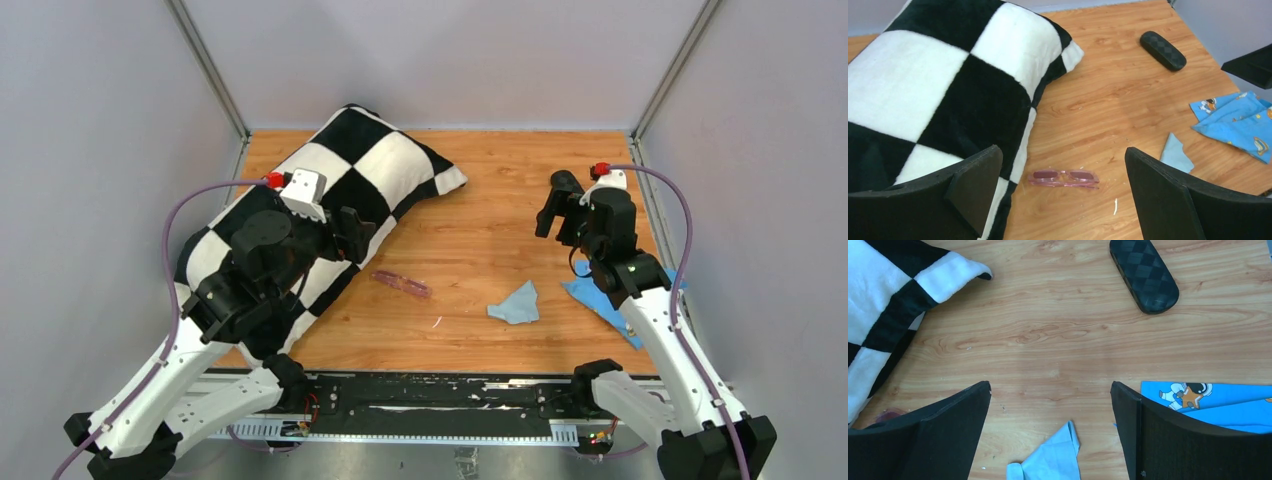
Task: Organize the sunglasses
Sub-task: Move the sunglasses case at the center of the board.
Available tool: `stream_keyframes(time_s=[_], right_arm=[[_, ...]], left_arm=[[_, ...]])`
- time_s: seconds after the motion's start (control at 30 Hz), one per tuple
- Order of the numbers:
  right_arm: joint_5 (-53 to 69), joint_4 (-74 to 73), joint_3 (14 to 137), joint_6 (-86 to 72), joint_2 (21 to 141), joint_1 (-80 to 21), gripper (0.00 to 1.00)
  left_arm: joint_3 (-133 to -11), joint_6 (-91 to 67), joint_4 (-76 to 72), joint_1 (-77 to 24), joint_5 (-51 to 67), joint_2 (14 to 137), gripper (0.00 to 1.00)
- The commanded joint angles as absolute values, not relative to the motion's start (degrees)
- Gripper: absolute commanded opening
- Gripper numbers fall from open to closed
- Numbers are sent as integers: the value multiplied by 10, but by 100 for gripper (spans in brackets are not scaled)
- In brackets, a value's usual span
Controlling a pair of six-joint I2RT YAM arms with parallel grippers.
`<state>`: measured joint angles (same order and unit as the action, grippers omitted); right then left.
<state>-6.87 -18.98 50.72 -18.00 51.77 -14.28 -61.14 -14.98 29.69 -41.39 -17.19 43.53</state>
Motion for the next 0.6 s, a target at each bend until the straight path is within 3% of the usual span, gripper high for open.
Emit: stream_keyframes(time_s=[0.0, 0.3, 0.57], right_arm=[[-75, -187, 497, -170, 498, -149, 96], [-47, -194, 512, -131, 521, -149, 90], [0, -213, 636, -167, 766, -32, 92]], left_arm=[[-627, -140, 312, -417, -121, 455, 100], [-589, -196, 265, -417, -47, 498, 100], [-545, -238, 237, -482, -34, 543, 100]])
